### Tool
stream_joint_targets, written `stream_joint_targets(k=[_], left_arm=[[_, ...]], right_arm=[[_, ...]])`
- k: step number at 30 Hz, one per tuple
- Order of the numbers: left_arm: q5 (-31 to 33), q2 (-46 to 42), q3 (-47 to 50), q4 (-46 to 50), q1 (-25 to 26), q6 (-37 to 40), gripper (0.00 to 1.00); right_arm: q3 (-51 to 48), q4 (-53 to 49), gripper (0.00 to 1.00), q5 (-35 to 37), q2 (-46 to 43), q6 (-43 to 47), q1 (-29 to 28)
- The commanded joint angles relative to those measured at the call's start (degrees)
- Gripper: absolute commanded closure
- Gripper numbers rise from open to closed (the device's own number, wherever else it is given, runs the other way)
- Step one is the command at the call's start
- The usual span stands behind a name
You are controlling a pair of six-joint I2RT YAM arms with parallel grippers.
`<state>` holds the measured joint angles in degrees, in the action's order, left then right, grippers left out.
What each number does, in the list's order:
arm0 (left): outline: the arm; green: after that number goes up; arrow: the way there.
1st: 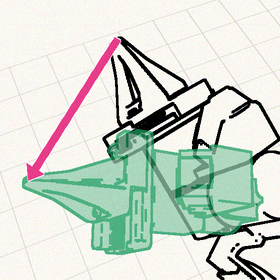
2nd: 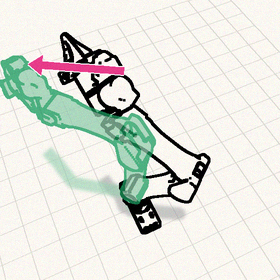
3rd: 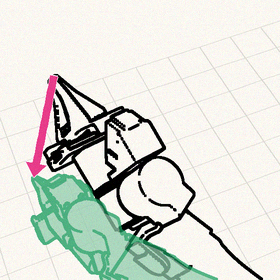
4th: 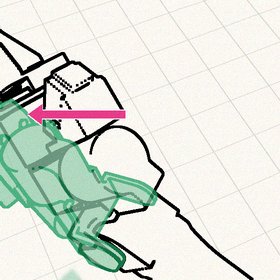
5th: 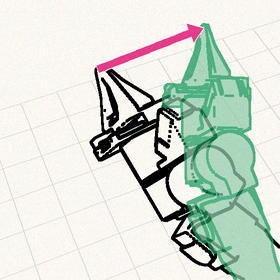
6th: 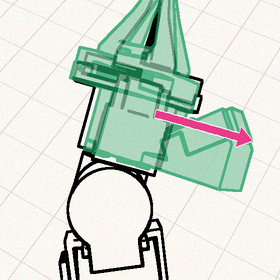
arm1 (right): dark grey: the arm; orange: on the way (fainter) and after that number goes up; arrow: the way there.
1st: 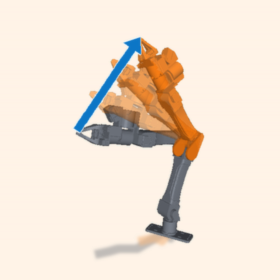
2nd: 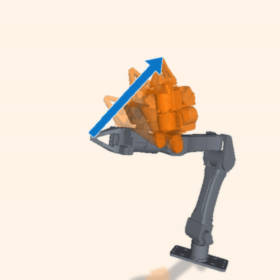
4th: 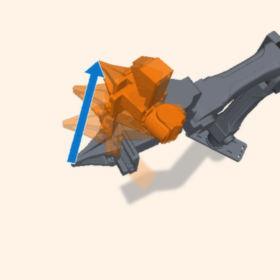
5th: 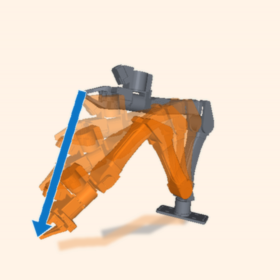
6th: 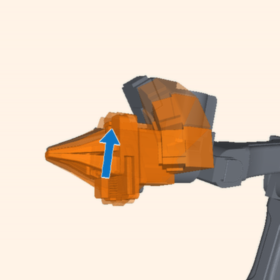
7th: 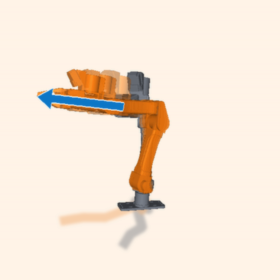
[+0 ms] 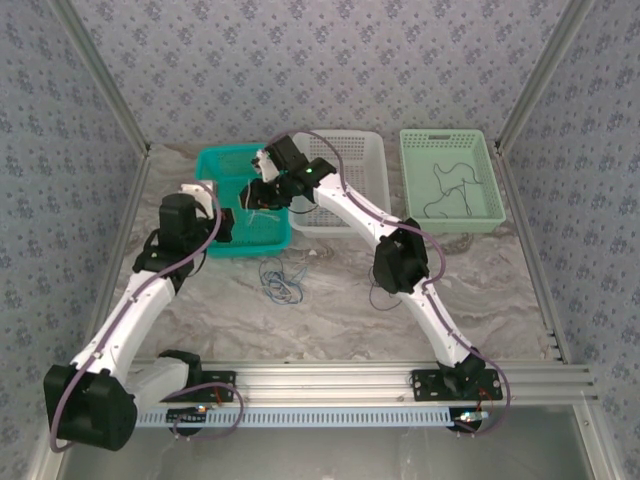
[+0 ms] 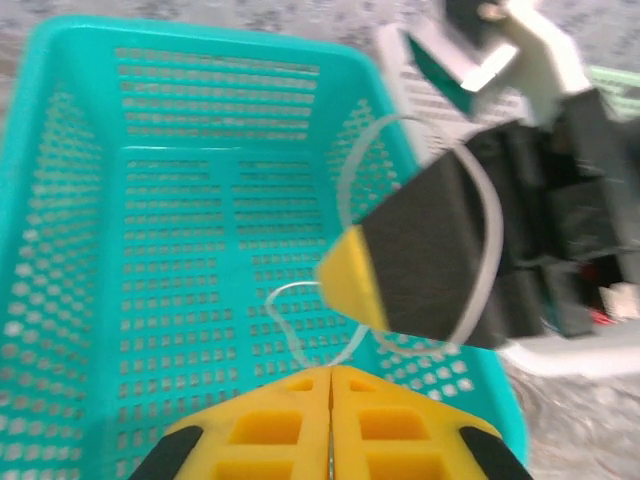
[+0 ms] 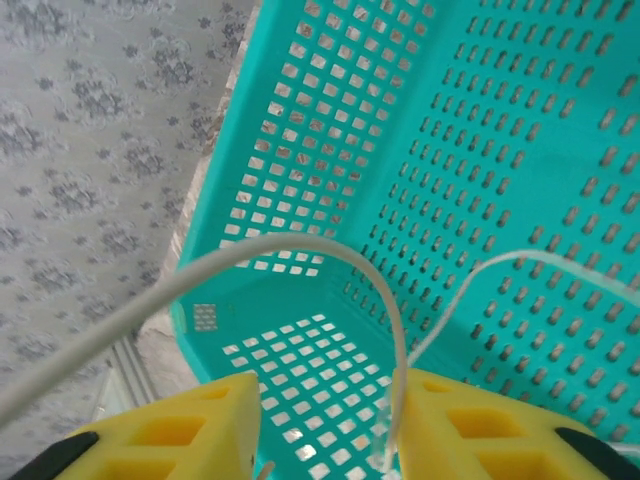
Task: Untangle the cables
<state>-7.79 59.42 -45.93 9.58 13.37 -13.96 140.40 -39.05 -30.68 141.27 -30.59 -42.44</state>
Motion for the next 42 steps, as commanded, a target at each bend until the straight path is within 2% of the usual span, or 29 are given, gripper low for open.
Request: stream_joint_targets(k=[1, 3, 6, 8, 11, 16, 20, 24, 29, 36, 42], left_arm=[[-6.56, -1.95, 1.14, -2.81, 3.34, 5.12, 0.80], [-6.54, -3.15, 2.31, -3.43, 4.92, 7.32, 0.60], [-7.19, -3.64, 3.35, -5.91, 5.18, 7.19, 0.51], [-6.71, -2.18, 2.51, -5.65, 5.18, 6.86, 0.50], [-6.65, 0.87, 0.17, -3.46, 5.40, 6.83, 0.51], [-0.14, 2.74, -1.61, -1.34, 5.53, 6.20, 0.57], [3.93, 1.44, -0.92, -1.39, 5.52, 6.31, 0.55], [3.23, 1.29, -0.37, -2.67, 5.53, 6.40, 0.55], [3.17, 2.69, -1.15, -3.43, 5.62, 6.40, 0.60], [3.49, 3.88, -2.12, -4.05, 5.62, 6.81, 0.75], [4.84, 3.71, -2.03, -4.32, 5.62, 6.43, 0.98]], right_arm=[[-0.29, -0.98, 0.71, 0.35, -2.47, 0.00, 0.36], [-0.26, -1.69, 0.76, 0.43, -2.48, 0.50, 0.37], [-0.39, -1.99, 0.76, 0.62, -2.48, 0.64, 0.37], [-0.32, -1.83, 0.76, 0.47, -2.53, 0.53, 0.19], [-0.28, -1.77, 0.68, 0.53, -2.80, 0.62, 0.03], [-0.39, -2.40, 0.57, 0.44, -3.11, 1.24, -0.01], [-0.38, -2.27, 0.56, 0.36, -3.28, 1.34, -0.13], [-0.28, -1.82, 0.53, -0.17, -3.36, 0.99, -0.41], [-0.30, -2.60, 0.51, -0.01, -3.68, 1.65, -0.94], [-0.48, -3.26, 0.50, 0.44, -3.91, 2.29, -1.34], [-0.44, -3.53, 0.49, 0.61, -4.01, 2.42, -1.44]])
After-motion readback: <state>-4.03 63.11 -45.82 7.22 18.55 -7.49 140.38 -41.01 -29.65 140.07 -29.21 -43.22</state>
